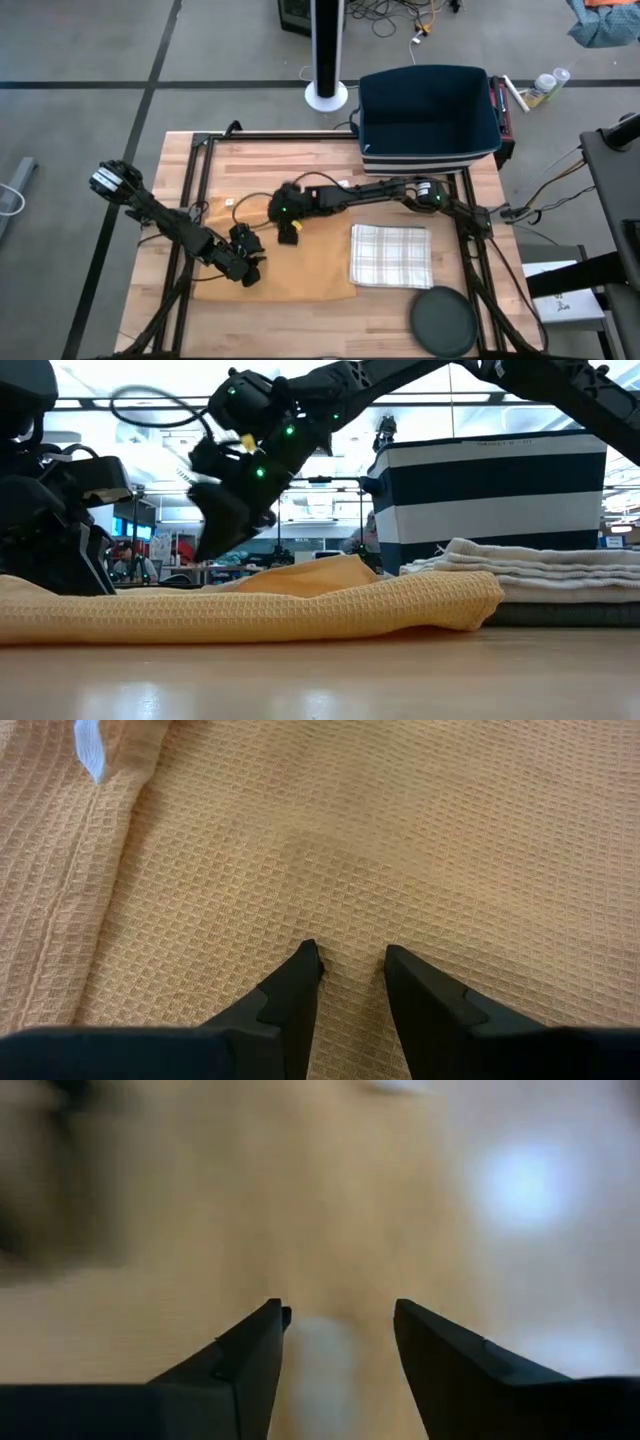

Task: Fold kitchen towel into neat rectangle
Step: Fold the orange towel

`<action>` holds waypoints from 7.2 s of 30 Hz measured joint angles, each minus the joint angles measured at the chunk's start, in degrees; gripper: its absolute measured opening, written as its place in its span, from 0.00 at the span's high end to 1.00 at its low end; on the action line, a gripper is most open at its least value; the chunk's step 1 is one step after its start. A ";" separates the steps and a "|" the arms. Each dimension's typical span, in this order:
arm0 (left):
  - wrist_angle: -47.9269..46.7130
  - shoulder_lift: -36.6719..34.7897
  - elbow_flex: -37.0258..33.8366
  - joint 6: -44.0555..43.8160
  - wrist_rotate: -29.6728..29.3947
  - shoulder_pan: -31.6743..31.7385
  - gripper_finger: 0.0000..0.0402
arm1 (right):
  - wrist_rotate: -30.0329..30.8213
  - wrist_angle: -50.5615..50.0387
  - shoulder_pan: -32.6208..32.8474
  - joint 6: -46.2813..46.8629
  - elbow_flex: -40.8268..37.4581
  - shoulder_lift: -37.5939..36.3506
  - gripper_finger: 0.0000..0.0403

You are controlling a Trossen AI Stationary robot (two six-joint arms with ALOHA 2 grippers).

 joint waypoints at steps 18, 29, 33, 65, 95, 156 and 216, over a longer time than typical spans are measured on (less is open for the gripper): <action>0.55 -0.07 -0.15 -1.31 -0.03 0.00 0.72 | 18.09 -0.03 -4.01 -3.67 -0.74 0.19 0.59; 0.31 -0.43 -0.17 -0.60 0.06 0.00 0.72 | 3.96 -1.47 -1.58 -0.38 -0.96 -0.23 0.62; -3.50 -3.39 0.81 1.80 1.41 -0.04 0.72 | 2.18 -1.96 1.42 1.93 -1.29 -0.12 0.63; -18.13 -18.44 -2.47 15.95 8.96 20.31 0.72 | -6.28 -20.61 21.44 30.54 -8.41 -5.40 0.70; -28.24 -7.45 8.44 34.34 20.08 49.37 0.72 | 2.56 -17.42 26.47 36.16 -8.86 -3.24 0.75; -60.92 -9.17 27.86 35.98 34.82 48.16 0.72 | 14.12 -19.85 29.60 37.76 -11.60 -7.58 0.82; 20.62 3.06 0.69 21.02 33.32 -2.44 0.72 | 12.18 -18.71 -2.07 32.37 -9.65 -11.55 0.69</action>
